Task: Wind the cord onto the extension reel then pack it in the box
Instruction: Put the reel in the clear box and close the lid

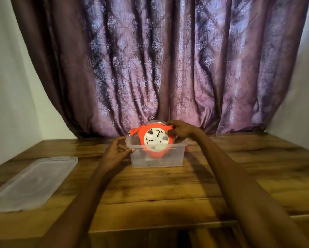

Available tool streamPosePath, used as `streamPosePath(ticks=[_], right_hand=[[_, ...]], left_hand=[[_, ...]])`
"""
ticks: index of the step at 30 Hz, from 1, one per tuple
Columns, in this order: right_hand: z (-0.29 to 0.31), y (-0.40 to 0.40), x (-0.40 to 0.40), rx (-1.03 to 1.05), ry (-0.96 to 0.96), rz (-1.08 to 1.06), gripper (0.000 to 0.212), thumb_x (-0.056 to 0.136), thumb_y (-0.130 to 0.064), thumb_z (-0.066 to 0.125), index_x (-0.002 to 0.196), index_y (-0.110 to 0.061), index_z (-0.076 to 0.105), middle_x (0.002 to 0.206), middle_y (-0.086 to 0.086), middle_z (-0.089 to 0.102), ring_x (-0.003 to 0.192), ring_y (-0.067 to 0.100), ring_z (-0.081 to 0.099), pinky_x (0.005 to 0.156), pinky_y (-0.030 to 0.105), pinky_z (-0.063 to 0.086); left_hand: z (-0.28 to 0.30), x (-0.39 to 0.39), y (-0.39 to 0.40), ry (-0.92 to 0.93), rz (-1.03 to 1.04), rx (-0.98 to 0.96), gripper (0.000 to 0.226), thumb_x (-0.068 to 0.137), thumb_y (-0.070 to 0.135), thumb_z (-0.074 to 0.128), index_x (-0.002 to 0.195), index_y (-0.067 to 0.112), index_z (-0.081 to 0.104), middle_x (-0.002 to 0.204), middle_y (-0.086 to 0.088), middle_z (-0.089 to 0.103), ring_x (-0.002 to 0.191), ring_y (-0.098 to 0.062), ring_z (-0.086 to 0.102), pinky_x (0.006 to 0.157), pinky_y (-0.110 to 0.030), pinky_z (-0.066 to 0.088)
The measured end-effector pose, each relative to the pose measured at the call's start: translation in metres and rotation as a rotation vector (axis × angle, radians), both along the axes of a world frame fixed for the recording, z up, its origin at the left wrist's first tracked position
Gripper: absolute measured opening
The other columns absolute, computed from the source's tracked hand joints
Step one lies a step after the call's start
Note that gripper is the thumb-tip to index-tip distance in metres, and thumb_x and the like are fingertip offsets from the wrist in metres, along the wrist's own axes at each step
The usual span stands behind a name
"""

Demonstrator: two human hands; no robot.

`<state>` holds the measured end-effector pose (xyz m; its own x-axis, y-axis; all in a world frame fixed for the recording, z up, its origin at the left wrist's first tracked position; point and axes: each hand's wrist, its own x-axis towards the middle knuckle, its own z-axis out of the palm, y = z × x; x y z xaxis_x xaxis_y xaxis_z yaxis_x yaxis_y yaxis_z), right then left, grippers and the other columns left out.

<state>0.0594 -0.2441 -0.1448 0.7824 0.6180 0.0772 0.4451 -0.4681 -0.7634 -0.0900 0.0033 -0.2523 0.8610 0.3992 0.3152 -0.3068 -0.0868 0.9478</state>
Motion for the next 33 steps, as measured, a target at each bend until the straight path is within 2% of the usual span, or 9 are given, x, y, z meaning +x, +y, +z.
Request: streamPosePath(ticks=[3, 5, 10, 14, 19, 23, 28, 31, 33], right_hand=[[0.002, 0.007, 0.004, -0.117, 0.008, -0.012, 0.027, 0.097, -0.022, 0.061, 0.123, -0.016, 0.058, 0.080, 0.003, 0.062, 0.058, 0.012, 0.063, 0.047, 0.024, 0.054], [0.004, 0.009, 0.008, -0.194, 0.007, -0.032, 0.026, 0.098, -0.023, 0.059, 0.118, -0.006, 0.062, 0.071, 0.004, 0.062, 0.050, 0.013, 0.061, 0.049, 0.022, 0.050], [0.002, 0.011, 0.019, -0.319, 0.030, -0.076, 0.016, 0.099, -0.023, 0.057, 0.095, -0.008, 0.061, 0.073, 0.007, 0.064, 0.061, 0.019, 0.061, 0.056, 0.025, 0.047], [0.003, 0.015, 0.021, -0.380, 0.016, -0.077, 0.017, 0.100, -0.023, 0.055, 0.103, -0.007, 0.061, 0.074, 0.005, 0.065, 0.058, 0.015, 0.060, 0.053, 0.024, 0.048], [-0.001, 0.024, 0.015, -0.504, -0.124, -0.100, 0.030, 0.096, -0.014, 0.059, 0.122, 0.001, 0.061, 0.115, 0.015, 0.067, 0.097, 0.027, 0.068, 0.084, 0.039, 0.061], [-0.007, 0.028, 0.005, -0.620, -0.340, -0.151, 0.032, 0.090, -0.008, 0.061, 0.122, 0.000, 0.065, 0.119, 0.018, 0.069, 0.097, 0.028, 0.069, 0.088, 0.040, 0.059], [-0.011, 0.031, -0.011, -0.431, -0.600, -0.271, 0.031, 0.092, -0.025, 0.055, 0.118, -0.025, 0.072, 0.122, 0.012, 0.070, 0.109, 0.035, 0.066, 0.093, 0.042, 0.054], [-0.022, 0.038, -0.027, -0.226, -0.681, -0.196, 0.027, 0.093, -0.035, 0.054, 0.112, -0.030, 0.072, 0.112, 0.010, 0.073, 0.102, 0.035, 0.067, 0.079, 0.036, 0.049], [-0.030, 0.046, -0.043, -0.093, -0.756, -0.150, 0.026, 0.094, -0.035, 0.054, 0.110, -0.029, 0.073, 0.107, 0.007, 0.075, 0.098, 0.033, 0.069, 0.073, 0.034, 0.048]], left_hand=[[-0.003, 0.002, 0.005, 0.003, -0.013, -0.006, 0.057, 0.062, 0.029, 0.089, 0.112, 0.031, 0.063, 0.111, -0.026, 0.059, 0.106, -0.048, 0.062, 0.072, -0.068, 0.056], [-0.004, 0.003, 0.008, -0.010, 0.022, 0.078, 0.063, 0.057, 0.043, 0.092, 0.113, 0.035, 0.063, 0.101, -0.018, 0.063, 0.104, -0.046, 0.063, 0.070, -0.067, 0.056], [-0.010, 0.006, 0.018, 0.007, 0.168, 0.505, 0.063, 0.062, 0.063, 0.083, 0.115, 0.043, 0.056, 0.089, 0.012, 0.069, 0.079, -0.011, 0.070, 0.062, -0.043, 0.062], [-0.008, 0.008, 0.025, 0.046, 0.212, 0.573, 0.067, 0.061, 0.071, 0.080, 0.117, 0.046, 0.053, 0.093, 0.019, 0.068, 0.077, -0.004, 0.070, 0.059, -0.039, 0.062], [-0.012, 0.009, 0.025, 0.021, 0.197, 0.572, 0.067, 0.063, 0.068, 0.081, 0.119, 0.046, 0.053, 0.093, 0.016, 0.068, 0.082, -0.013, 0.070, 0.061, -0.044, 0.062], [-0.011, 0.007, 0.022, 0.015, 0.227, 0.616, 0.064, 0.064, 0.069, 0.079, 0.117, 0.046, 0.052, 0.091, 0.017, 0.068, 0.077, -0.008, 0.069, 0.060, -0.043, 0.062], [-0.012, 0.006, 0.019, 0.026, 0.176, 0.538, 0.066, 0.063, 0.067, 0.081, 0.120, 0.047, 0.054, 0.093, 0.016, 0.068, 0.082, -0.012, 0.071, 0.060, -0.041, 0.063], [-0.009, -0.001, 0.020, 0.044, 0.203, 0.609, 0.071, 0.063, 0.070, 0.078, 0.126, 0.057, 0.046, 0.098, 0.019, 0.068, 0.082, 0.002, 0.069, 0.058, -0.025, 0.060], [-0.009, -0.010, 0.028, 0.072, 0.243, 0.626, 0.073, 0.066, 0.070, 0.076, 0.130, 0.059, 0.041, 0.099, 0.022, 0.066, 0.084, 0.005, 0.067, 0.061, -0.024, 0.060]])
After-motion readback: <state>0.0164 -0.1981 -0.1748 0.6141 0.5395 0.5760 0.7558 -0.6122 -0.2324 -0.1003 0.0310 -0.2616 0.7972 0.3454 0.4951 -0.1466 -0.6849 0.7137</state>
